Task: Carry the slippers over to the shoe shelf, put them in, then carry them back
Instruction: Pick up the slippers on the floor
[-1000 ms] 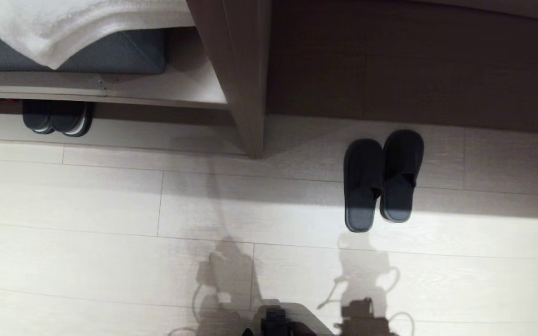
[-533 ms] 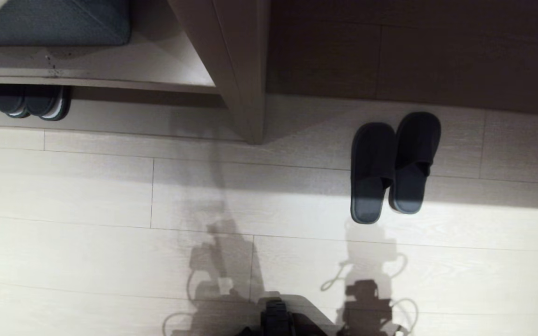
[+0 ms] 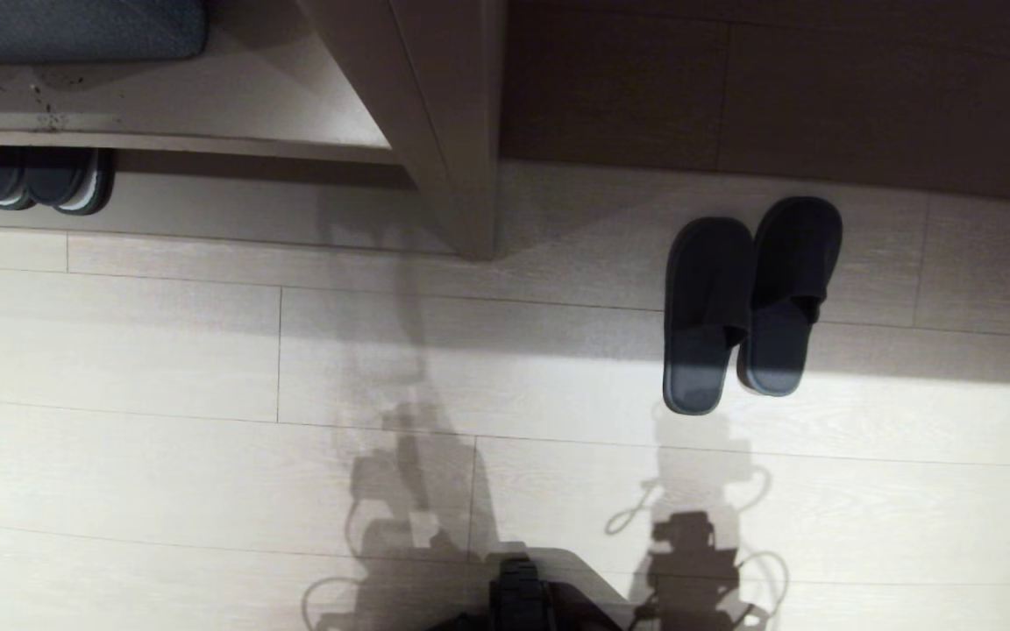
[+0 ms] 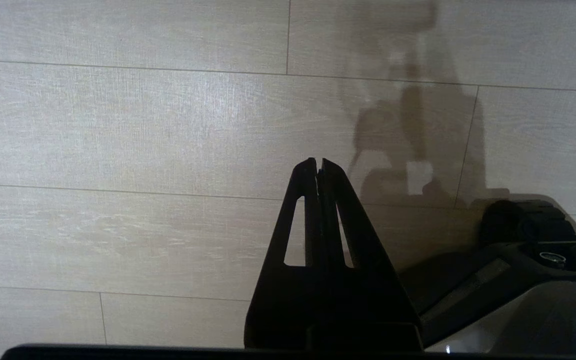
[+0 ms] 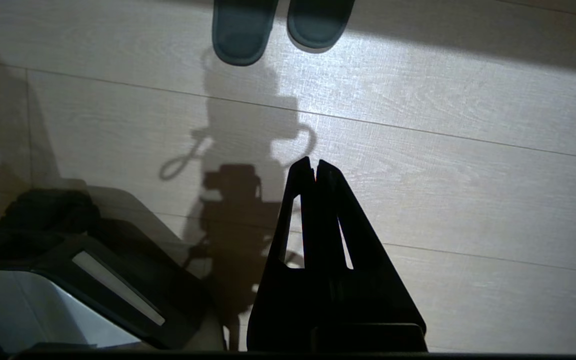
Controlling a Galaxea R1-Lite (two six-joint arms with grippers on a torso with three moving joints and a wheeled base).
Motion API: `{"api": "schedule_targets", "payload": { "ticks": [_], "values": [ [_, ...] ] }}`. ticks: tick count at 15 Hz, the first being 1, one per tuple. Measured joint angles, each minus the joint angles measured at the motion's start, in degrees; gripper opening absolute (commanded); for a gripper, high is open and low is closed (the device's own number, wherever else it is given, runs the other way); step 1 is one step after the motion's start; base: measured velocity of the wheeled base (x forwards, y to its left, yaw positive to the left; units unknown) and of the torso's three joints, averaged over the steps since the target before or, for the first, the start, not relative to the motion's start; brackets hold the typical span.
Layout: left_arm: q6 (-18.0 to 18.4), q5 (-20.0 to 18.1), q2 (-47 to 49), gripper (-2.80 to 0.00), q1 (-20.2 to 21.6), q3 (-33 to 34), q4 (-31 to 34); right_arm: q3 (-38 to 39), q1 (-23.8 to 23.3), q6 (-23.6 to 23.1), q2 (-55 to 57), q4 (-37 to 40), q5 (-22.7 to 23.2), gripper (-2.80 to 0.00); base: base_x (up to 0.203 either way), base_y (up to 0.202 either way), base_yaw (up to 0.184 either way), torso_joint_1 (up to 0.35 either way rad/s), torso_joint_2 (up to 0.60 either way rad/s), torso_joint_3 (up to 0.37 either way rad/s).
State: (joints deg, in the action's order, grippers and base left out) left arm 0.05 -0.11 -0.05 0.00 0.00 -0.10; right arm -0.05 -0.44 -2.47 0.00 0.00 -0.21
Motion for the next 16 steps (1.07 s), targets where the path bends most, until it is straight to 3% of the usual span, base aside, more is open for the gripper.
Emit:
{"api": "schedule_targets", "payload": {
  "ticks": [7,10,13,16],
  "values": [
    [0.0,0.0,0.0,-2.8,0.0,0.0,0.0,-0.4,0.0,0.3,0.0,0.9,-0.1,-2.8,0.0,0.0,0.0,0.0,0.0,0.0],
    [0.0,0.0,0.0,-2.8,0.0,0.0,0.0,-5.5,0.0,0.6,1.0,5.5,-0.8,-2.8,0.0,0.0,0.0,0.0,0.0,0.0],
    [0.1,0.0,0.0,-2.8,0.0,0.0,0.0,-15.2,0.1,4.1,9.8,8.3,-1.1,-2.8,0.0,0.0,0.0,0.0,0.0,0.0],
    [0.1,0.0,0.0,-2.8,0.0,0.0,0.0,-23.1,1.0,4.0,27.0,1.2,2.9,-2.8,0.0,0.0,0.0,0.0,0.0,0.0]
  ]
}}
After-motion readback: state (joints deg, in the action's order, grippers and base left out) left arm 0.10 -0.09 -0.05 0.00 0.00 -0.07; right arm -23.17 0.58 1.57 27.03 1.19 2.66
